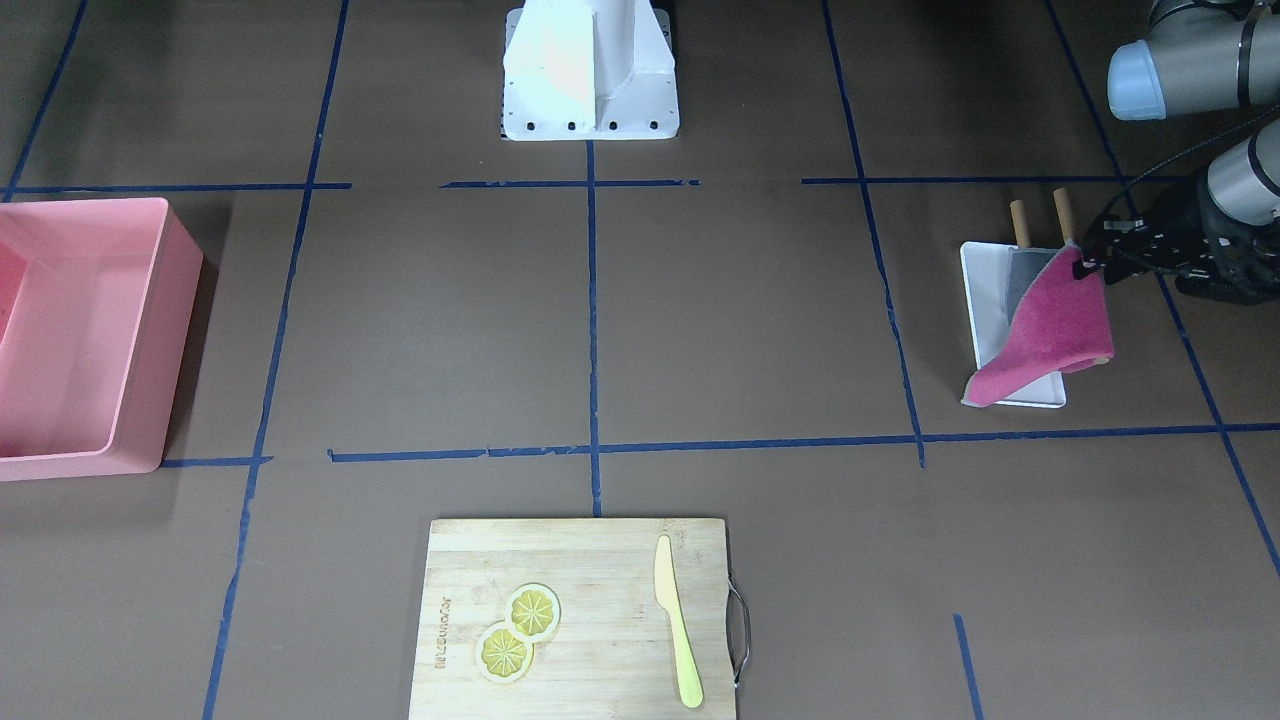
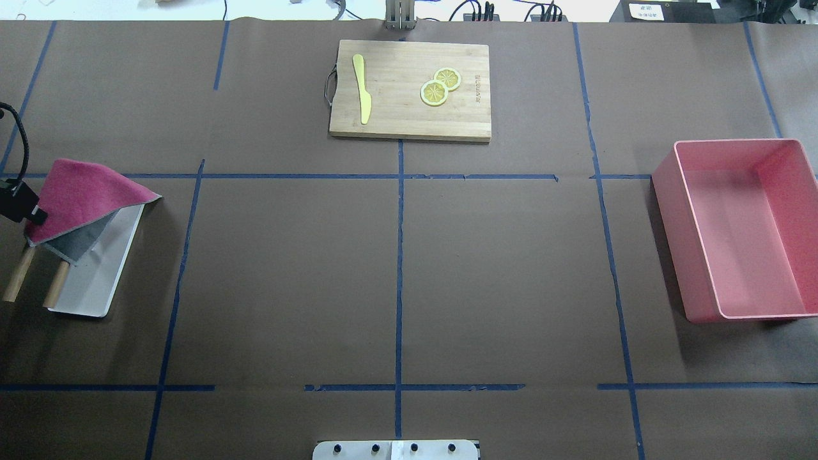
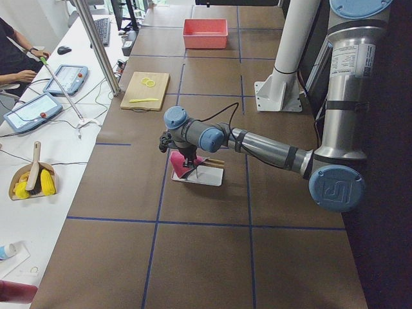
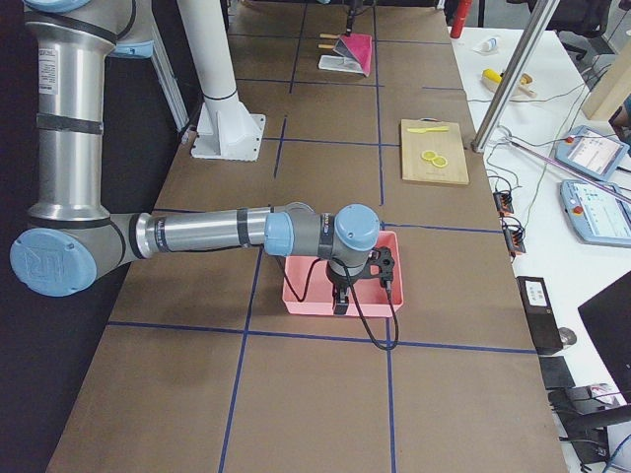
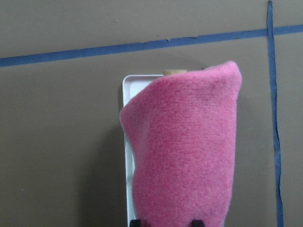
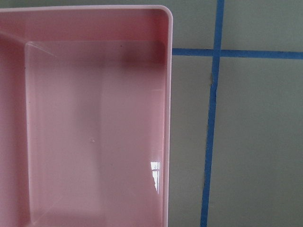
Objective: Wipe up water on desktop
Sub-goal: 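Grasp the pink cloth on the white tray with the left gripper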
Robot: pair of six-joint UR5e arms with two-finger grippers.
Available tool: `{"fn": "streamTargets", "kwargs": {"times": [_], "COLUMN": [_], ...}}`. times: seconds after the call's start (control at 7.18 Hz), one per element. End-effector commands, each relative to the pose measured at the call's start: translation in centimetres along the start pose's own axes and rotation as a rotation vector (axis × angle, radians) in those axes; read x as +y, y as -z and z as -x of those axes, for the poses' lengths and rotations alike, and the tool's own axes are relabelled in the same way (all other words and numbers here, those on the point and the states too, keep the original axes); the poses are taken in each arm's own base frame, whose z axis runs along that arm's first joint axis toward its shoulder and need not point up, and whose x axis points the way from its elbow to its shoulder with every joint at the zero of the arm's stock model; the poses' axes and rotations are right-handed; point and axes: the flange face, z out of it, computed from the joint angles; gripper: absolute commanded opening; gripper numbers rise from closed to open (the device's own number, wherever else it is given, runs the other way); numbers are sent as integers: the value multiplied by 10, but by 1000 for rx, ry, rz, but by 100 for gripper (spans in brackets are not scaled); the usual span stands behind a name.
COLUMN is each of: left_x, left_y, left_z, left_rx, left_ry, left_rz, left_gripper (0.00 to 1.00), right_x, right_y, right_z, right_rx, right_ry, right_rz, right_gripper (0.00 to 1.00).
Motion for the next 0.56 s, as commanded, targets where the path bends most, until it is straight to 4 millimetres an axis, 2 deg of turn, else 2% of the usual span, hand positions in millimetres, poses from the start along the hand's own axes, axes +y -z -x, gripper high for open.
{"fn": "streamTargets", "kwargs": {"times": [0.0, 0.28, 0.42], "left_x": [-3, -7, -7], "left_y": [1, -1, -2], "left_z": [-4, -5, -3], "left_rx": [2, 1, 1], "left_ry": [-6, -6, -5], "left_rz": [-3, -1, 1], "left_gripper": [49, 51, 44], "right_x": [0, 0, 0], "right_y": [0, -1, -1], "right_z": [1, 0, -1], "right_rx": [-6, -6, -6], "right_ry": [-1, -2, -2], "right_rz": [0, 1, 2], "right_gripper": [100, 100, 100]}}
